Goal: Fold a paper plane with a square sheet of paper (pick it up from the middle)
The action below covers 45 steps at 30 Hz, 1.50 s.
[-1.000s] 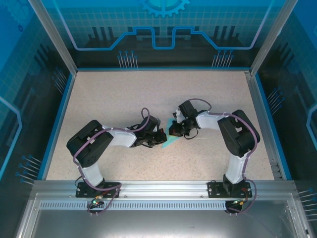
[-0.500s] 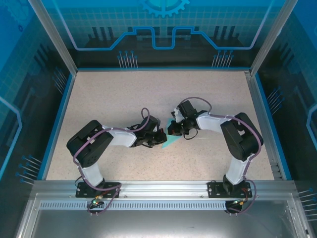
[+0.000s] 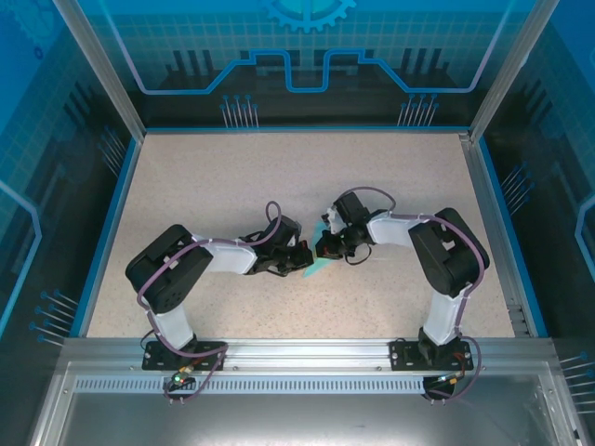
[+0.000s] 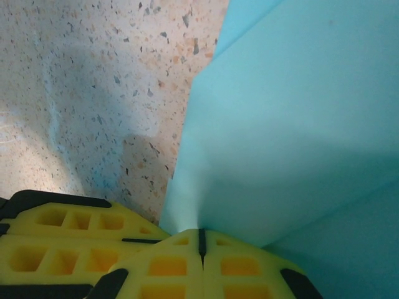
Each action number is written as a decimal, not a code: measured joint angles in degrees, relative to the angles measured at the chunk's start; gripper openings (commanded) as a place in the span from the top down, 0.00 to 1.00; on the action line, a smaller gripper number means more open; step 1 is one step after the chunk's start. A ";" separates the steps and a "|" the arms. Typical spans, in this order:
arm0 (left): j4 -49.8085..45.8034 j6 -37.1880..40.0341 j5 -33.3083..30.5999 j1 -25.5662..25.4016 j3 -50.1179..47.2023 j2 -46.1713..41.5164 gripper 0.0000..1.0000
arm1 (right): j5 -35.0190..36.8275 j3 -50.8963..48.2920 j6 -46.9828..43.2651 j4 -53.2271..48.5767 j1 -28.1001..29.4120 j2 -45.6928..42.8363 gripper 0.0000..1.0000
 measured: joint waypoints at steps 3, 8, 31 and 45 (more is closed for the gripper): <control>-0.42 0.02 0.00 0.00 0.17 0.04 1.00 | -1.16 0.50 0.00 -0.33 -0.81 0.59 0.98; -0.81 0.04 0.02 0.00 0.48 0.20 1.00 | -1.03 2.49 -0.26 -1.38 -3.06 1.70 0.98; -2.51 0.42 0.24 0.00 1.55 0.57 1.00 | 2.40 2.64 -3.21 -0.68 0.50 -1.53 0.97; -3.56 0.42 0.42 0.00 2.38 0.94 1.00 | -1.79 2.64 -3.61 -0.44 -3.32 2.40 0.98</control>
